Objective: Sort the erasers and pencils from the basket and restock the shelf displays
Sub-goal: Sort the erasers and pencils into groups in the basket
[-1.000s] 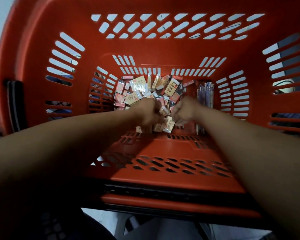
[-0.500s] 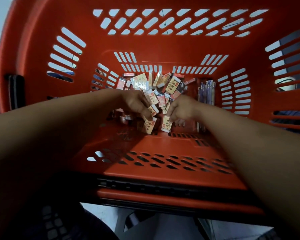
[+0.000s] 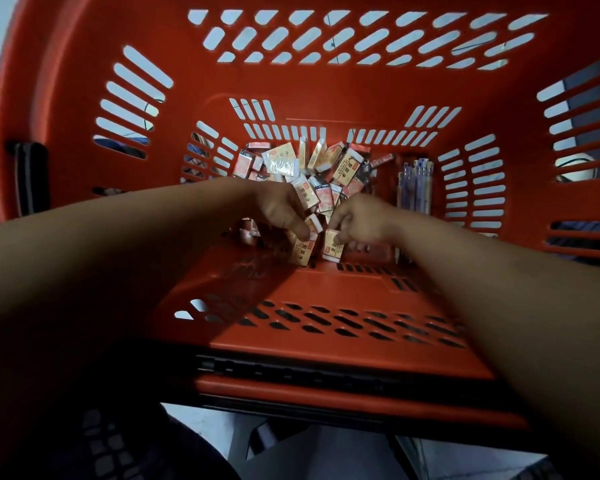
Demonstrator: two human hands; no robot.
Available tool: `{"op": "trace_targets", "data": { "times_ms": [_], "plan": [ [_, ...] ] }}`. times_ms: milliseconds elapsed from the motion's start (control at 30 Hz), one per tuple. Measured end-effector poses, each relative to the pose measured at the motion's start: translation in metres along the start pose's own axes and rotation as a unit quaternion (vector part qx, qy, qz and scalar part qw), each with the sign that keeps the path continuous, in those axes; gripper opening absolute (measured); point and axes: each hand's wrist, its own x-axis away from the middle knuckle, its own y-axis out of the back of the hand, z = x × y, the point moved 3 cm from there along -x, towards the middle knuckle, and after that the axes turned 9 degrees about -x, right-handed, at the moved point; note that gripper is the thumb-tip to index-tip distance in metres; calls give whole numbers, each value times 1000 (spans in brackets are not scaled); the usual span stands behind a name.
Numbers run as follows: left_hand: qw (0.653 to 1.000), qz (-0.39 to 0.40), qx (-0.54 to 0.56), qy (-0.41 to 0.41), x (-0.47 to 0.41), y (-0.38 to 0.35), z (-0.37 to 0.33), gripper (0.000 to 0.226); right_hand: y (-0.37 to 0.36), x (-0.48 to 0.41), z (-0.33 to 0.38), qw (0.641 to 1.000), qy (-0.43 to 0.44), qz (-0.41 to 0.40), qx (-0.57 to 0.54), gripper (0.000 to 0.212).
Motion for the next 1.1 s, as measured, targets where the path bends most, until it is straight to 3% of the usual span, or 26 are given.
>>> {"op": "trace_targets", "data": {
  "times_ms": [233, 333, 500, 567, 700, 867, 1000, 1100],
  "plan": [
    [994, 48, -86, -39, 1, -18, -16, 18, -4, 0, 0, 999, -15, 20, 47, 27],
    [986, 5, -155, -66, 0, -21, -24, 20, 4, 4, 3, 992, -26, 15, 122, 25],
    [982, -64, -150, -92, -4, -26, -29, 19, 13, 8, 3, 965, -60, 18, 256, 3],
    [978, -101, -150, -99, -6, -33, -32, 19, 18, 8, 2, 961, -76, 10, 265, 14],
    [965, -158, -149, -147, -10, -48, -34, 35, 27, 9, 5, 954, -89, 11, 285, 11],
    [953, -143, -235, -127, -13, -61, -37, 49, 23, 13, -6, 954, -116, 24, 277, 28],
    [949, -122, -247, -151, -10, -63, -36, 55, 17, 12, -15, 958, -152, 57, 236, 26],
    [950, -125, -241, -157, -10, -58, -34, 48, 15, 12, -12, 963, -149, 65, 217, 33]
  ]
}}
